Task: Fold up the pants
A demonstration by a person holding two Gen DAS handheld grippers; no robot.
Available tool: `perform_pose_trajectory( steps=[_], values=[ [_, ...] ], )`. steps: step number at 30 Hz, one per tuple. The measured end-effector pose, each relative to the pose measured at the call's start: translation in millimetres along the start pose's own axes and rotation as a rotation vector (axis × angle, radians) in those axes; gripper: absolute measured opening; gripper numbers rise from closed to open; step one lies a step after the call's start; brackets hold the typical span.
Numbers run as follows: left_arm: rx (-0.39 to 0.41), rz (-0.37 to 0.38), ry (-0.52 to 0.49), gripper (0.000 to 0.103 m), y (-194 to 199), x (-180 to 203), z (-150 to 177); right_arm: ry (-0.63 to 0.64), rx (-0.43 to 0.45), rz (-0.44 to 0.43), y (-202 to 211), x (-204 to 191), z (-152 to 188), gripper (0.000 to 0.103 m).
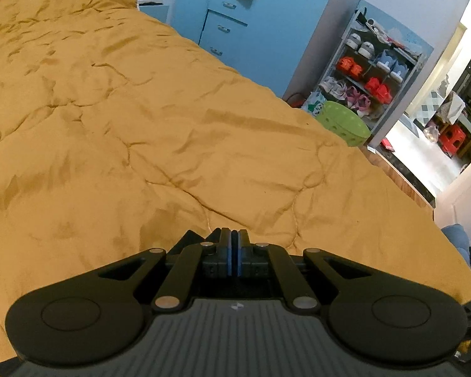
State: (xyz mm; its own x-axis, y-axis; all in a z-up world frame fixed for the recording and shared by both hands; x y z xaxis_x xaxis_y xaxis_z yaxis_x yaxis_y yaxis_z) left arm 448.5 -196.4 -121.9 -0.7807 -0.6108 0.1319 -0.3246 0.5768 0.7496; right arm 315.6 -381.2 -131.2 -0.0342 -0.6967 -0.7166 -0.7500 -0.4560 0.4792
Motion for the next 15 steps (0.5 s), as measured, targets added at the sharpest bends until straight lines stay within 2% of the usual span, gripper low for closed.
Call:
perform_pose_trajectory(
  steps=[2, 4, 6, 7, 9, 11, 15],
  values=[
    [-0.001, -0.001, 0.006, 0.003, -0.2, 1.8, -0.7, -0.033, -0.002, -0.047, -1.7, -2.2, 1.9, 0.001],
    [0.003, 0.004, 0.013, 0.003, 0.6, 2.4, 0.3, -0.067, -0.026, -0.046, -12.3, -1.1, 6.7, 0.004],
    [0.008, 0.014, 0.027, 0.003, 0.8, 0.8, 1.2, -0.1, -0.033, -0.029, -24.5, 1.9, 11.4, 0.025],
    [0.01, 0.018, 0.033, 0.003, 0.6, -1.5, 1.8, -0.131, -0.024, -0.035, -30.4, 5.1, 12.3, 0.027],
    [0.013, 0.026, 0.051, 0.003, 0.0, -4.3, 1.7, -0.208, -0.001, -0.075, -39.7, 12.0, 11.7, 0.033],
    [0.017, 0.034, 0.063, 0.003, 0.0, -5.7, 1.2, -0.268, 0.011, -0.137, -50.9, 19.0, 10.5, 0.033],
    [0.018, 0.046, 0.072, 0.003, 0.6, -7.1, 1.0, -0.309, 0.037, -0.244, -68.9, 24.7, 10.8, 0.046]
  ],
)
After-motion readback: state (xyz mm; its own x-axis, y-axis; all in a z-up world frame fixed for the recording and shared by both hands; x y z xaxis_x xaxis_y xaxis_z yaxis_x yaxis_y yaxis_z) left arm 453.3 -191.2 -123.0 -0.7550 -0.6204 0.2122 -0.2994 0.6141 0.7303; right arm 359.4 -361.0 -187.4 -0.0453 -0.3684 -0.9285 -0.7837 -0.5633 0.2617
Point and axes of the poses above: each gripper's, at about its wrist camera, not at the fingertips, and y roughly against the way its jaws point, x to its right, z to its underside, the point moved 1 cm from there along -y, roughly the way its jaws point, and after that the axes turned 13 degrees about -y, right-handed, at the moved point
